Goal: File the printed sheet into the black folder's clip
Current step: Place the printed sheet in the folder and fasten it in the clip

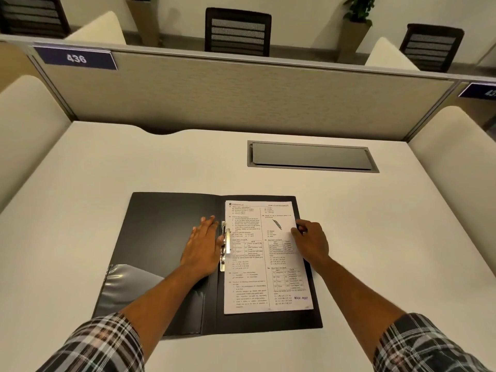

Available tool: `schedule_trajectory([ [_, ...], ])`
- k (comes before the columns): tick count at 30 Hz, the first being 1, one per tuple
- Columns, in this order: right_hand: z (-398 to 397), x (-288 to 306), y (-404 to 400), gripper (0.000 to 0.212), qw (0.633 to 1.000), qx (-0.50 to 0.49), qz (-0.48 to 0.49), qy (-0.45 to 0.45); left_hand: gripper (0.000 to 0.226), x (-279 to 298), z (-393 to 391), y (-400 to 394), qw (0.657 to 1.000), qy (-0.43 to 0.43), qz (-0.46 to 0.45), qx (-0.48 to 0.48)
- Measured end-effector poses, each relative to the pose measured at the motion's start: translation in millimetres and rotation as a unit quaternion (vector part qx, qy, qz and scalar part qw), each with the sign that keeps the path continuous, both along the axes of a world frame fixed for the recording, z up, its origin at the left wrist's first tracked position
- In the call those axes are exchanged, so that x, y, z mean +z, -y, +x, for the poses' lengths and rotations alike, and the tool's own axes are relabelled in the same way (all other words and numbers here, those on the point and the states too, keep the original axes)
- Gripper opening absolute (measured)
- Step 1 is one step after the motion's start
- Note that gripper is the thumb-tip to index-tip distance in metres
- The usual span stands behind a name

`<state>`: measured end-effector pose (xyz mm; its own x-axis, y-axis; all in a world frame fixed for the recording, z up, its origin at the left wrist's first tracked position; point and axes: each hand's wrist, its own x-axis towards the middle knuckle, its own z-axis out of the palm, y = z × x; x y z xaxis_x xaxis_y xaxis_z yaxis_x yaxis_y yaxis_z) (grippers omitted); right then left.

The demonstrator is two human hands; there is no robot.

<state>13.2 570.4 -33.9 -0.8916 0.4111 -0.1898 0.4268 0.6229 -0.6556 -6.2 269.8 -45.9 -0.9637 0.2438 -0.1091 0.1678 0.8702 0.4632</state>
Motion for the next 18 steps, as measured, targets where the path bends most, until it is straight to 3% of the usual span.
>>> schedule_trajectory([
  [10, 1, 4, 2, 0.034, 0.999, -0.022, -0.023, 0.009, 0.065, -5, 3, 7, 1.0, -0.007, -0.011, -0.004],
  [13, 6, 9, 9, 0.041, 0.997, -0.039, 0.063, -0.008, 0.064, -7, 11, 22, 0.998, -0.042, -0.039, 0.004],
  [15, 7, 14, 19, 0.039, 0.994, -0.018, 0.103, -0.032, 0.066, -10, 17, 35, 0.997, -0.045, -0.06, 0.007],
  [18, 3, 22, 42, 0.033, 0.994, 0.038, 0.069, -0.07, 0.069, -15, 29, 49, 0.997, -0.038, -0.069, 0.006],
])
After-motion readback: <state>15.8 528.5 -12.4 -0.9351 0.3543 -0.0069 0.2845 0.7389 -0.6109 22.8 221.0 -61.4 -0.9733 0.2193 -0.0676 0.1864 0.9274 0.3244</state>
